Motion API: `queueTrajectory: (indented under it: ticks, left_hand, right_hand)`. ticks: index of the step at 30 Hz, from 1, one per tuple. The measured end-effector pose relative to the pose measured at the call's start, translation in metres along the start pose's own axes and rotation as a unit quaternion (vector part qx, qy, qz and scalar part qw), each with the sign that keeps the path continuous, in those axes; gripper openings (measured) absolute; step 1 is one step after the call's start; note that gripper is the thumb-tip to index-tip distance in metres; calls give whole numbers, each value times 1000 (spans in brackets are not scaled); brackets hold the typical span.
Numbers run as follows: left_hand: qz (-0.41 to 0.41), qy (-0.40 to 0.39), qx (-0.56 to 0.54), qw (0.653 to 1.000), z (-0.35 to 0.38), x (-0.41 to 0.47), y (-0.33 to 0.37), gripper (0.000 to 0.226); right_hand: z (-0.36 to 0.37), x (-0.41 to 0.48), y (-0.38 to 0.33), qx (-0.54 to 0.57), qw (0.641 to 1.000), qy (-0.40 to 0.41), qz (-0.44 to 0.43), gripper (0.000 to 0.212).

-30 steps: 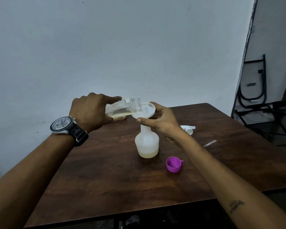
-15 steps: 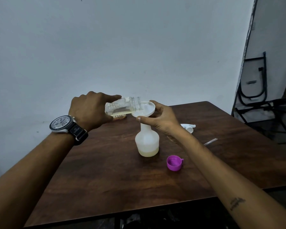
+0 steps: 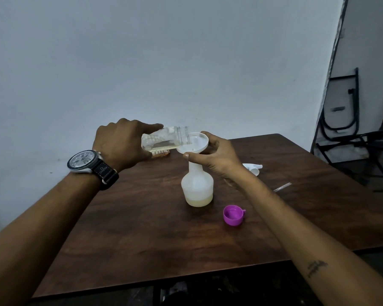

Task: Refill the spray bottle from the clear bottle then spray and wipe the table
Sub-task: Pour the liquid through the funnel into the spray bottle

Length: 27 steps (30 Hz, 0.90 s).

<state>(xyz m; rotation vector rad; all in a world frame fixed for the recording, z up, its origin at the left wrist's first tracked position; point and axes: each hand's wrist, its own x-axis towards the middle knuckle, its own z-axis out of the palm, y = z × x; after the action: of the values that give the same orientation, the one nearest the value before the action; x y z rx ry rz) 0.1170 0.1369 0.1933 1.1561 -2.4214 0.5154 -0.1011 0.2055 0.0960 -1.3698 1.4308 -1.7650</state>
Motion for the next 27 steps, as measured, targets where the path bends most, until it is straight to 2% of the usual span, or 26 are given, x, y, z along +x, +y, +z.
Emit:
queueTrajectory:
  ticks: [7, 19, 23, 27]
  left_hand:
    - [5, 2, 9, 1000, -2, -1, 2, 66]
    - [14, -2, 0, 1000, 0, -2, 0, 74]
    - [15, 3, 2, 1000, 0, -1, 1, 67]
    - [17, 3, -3, 1000, -1, -2, 2, 70]
  right_hand:
    - [1, 0, 0, -2, 1000, 5, -2, 36]
    - [-1, 0, 0, -3, 1000, 1, 0, 41]
    - [-1, 0, 2, -5, 1000, 1, -4, 43]
    - [-1, 0, 3, -4, 1000, 1, 3, 51]
